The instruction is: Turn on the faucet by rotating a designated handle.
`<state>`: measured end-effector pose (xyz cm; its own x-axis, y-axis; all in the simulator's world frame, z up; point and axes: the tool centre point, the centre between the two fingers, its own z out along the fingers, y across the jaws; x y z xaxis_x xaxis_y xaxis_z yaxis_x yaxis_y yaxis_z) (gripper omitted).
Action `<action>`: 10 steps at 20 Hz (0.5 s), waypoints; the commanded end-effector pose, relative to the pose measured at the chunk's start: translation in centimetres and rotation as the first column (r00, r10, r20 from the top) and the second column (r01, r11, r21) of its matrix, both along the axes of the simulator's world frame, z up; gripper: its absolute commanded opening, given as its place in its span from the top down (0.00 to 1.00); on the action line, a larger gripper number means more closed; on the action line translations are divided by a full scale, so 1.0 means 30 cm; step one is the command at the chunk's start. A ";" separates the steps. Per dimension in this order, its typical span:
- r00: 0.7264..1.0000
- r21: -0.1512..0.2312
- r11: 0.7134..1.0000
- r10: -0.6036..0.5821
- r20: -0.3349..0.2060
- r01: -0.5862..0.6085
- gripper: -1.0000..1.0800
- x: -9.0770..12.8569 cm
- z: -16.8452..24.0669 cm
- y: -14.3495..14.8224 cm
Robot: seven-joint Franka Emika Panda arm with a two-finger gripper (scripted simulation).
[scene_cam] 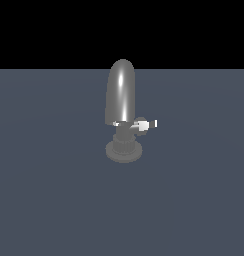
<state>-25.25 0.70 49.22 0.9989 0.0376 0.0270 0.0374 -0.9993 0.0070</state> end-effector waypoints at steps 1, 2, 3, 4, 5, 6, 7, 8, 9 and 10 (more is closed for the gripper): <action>1.000 0.000 1.000 0.000 0.000 0.000 1.00 0.000 0.000 0.000; 1.000 0.000 1.000 0.000 0.000 0.000 1.00 0.000 0.000 0.001; 1.000 0.001 1.000 -0.001 -0.002 0.001 1.00 0.001 0.000 0.000; 1.000 0.001 1.000 -0.003 -0.004 0.003 1.00 0.003 0.000 0.001; 1.000 0.003 1.000 -0.006 -0.006 0.006 1.00 0.006 0.000 0.001; 1.000 0.004 1.000 -0.009 -0.010 0.009 1.00 0.010 0.000 0.002; 1.000 0.006 1.000 -0.013 -0.014 0.013 1.00 0.014 0.000 0.003; 1.000 0.008 1.000 -0.017 -0.019 0.018 1.00 0.019 0.000 0.004; 0.999 0.010 1.000 -0.023 -0.025 0.023 1.00 0.025 0.000 0.005; 0.999 0.013 0.999 -0.029 -0.032 0.029 1.00 0.031 0.000 0.006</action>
<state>-24.57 0.84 49.23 0.9999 0.0164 0.0043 0.0164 -0.9999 -0.0033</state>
